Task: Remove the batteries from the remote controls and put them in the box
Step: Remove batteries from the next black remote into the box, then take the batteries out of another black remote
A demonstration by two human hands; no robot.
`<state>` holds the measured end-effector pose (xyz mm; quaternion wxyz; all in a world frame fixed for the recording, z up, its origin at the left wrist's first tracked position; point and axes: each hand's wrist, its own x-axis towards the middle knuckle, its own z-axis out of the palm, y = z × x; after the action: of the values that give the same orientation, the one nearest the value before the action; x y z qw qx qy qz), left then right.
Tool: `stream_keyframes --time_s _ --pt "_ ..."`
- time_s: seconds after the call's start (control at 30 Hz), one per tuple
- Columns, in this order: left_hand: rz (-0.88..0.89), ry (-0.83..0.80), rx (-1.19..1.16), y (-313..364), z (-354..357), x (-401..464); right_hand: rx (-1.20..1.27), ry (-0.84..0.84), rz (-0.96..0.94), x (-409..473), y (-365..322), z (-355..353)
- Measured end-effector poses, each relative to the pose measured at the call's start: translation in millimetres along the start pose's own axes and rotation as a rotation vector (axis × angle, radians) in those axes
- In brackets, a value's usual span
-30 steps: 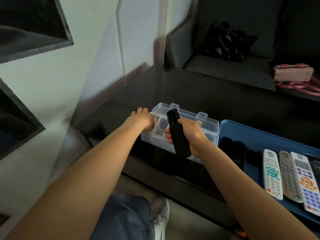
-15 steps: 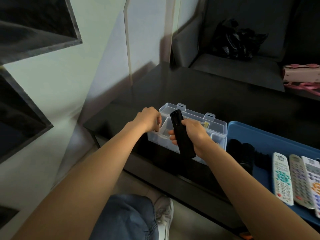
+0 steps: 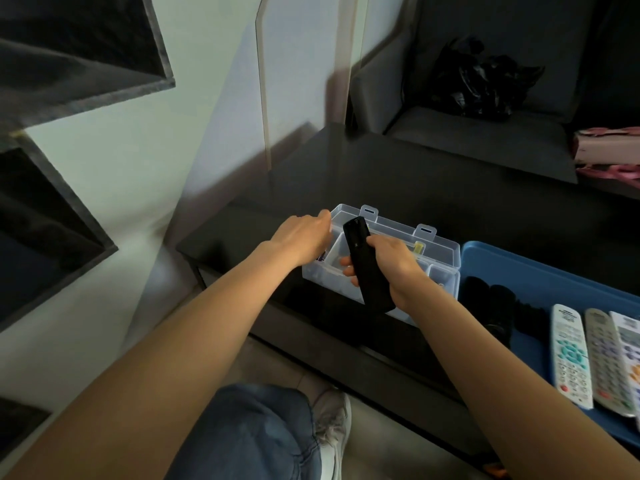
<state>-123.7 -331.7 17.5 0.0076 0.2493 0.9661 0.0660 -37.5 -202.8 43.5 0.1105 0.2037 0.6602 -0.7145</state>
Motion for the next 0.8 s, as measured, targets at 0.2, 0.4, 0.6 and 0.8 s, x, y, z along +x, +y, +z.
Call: stream_keyframes --time_s 0.2,0.4,0.6,0.8 --pt "0.014 -0.156 0.39 3.7 -8.7 10.2 0.005 0.0 0.004 2.2 -0.8 -2.3" --pt "-0.015 -0.121 0.214 3.5 -10.3 10.7 -0.022 0.01 0.004 3.9 1.1 -3.9" --pt "-0.162 0.273 -0.456 -2.2 -20.7 -7.1 0.047 0.013 0.031 3.0 3.1 -12.1" --pt "-0.134 0.348 -0.756 41.6 -23.4 -22.2 0.155 0.044 -0.014 -7.9 2.9 -36.7"
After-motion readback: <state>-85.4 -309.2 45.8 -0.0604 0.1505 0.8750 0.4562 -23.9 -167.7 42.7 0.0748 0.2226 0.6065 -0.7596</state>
